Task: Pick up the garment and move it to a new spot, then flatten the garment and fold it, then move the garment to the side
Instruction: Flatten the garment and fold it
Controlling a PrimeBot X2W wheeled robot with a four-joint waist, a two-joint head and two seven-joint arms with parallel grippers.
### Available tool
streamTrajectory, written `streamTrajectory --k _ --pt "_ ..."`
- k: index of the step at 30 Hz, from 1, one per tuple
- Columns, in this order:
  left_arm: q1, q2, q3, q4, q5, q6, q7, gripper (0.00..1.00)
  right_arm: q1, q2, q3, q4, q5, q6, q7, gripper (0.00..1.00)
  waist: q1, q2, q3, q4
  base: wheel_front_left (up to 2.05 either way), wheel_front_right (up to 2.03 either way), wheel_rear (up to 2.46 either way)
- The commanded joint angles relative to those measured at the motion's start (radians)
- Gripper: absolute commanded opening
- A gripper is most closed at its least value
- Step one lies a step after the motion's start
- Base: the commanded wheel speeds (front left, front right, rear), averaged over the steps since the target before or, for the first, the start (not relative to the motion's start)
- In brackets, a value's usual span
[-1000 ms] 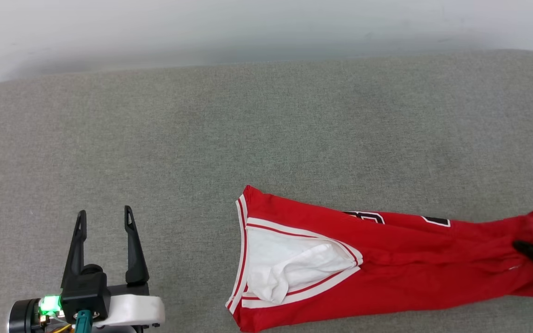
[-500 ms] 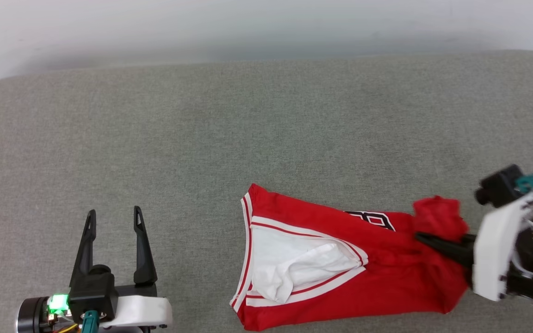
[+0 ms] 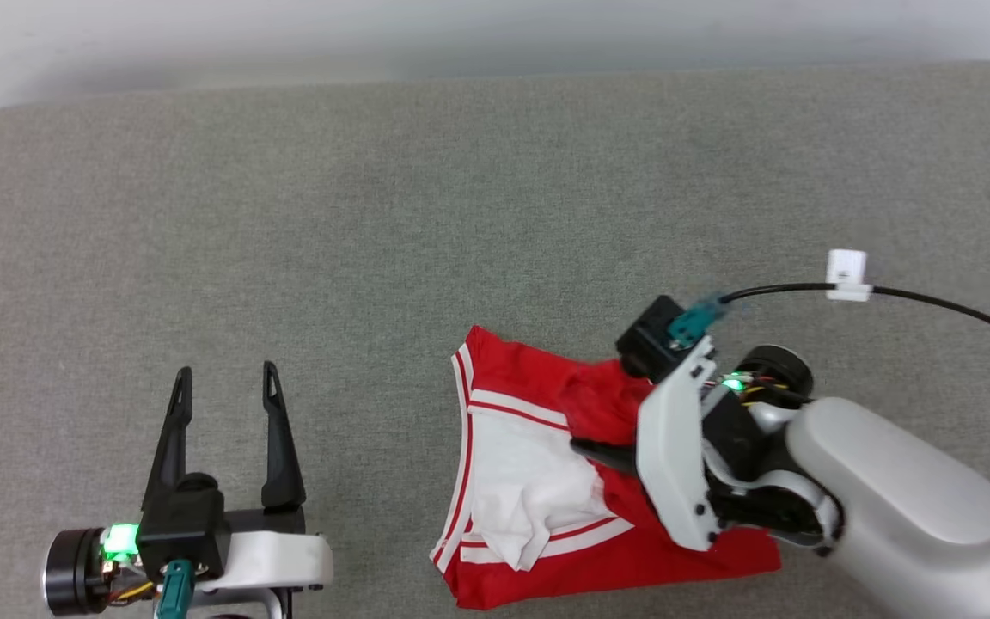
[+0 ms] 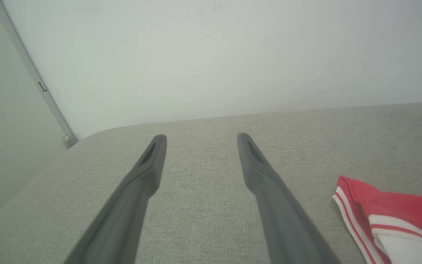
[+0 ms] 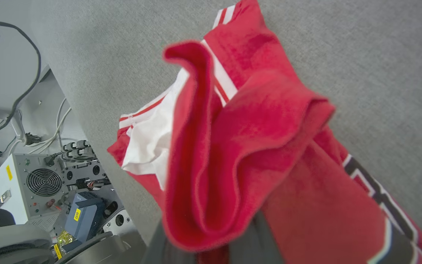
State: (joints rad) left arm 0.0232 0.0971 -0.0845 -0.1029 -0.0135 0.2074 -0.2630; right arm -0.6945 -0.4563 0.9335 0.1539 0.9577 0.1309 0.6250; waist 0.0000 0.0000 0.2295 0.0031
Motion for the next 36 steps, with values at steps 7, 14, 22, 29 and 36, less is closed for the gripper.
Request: streamTrajectory --k 7,14,22,29,36 --pt "-0.042 -0.01 -0.01 0.002 0.005 -0.005 -0.002 1.0 -0.076 0.104 0.112 0.208 -0.094 0.0 -0.078 0.0 0.0 0.0 0.038 0.019 0.0 0.0 0.0" --pt "-0.043 -0.015 -0.007 0.01 0.003 -0.002 -0.002 1.0 -0.084 0.119 0.202 0.303 -0.091 -0.001 -0.157 0.05 0.0 0.0 0.034 0.023 0.0 0.0 0.0" --pt "-0.002 -0.006 0.017 0.011 0.004 0.0 -0.002 1.0 -0.126 0.027 0.162 0.187 -0.131 -0.001 -0.391 1.0 0.0 0.0 -0.017 -0.02 0.0 0.0 0.0" --pt "0.015 0.002 0.032 0.001 0.003 -0.007 -0.002 1.0 -0.071 -0.019 -0.082 0.144 -0.291 0.0 -0.656 1.0 0.0 0.0 -0.05 -0.058 0.0 0.0 0.0" --pt "0.041 0.006 0.042 -0.007 0.002 -0.012 -0.002 1.0 0.109 0.066 -0.443 0.165 -0.527 0.0 -0.863 1.0 0.0 0.0 -0.073 -0.079 0.0 0.0 0.0"
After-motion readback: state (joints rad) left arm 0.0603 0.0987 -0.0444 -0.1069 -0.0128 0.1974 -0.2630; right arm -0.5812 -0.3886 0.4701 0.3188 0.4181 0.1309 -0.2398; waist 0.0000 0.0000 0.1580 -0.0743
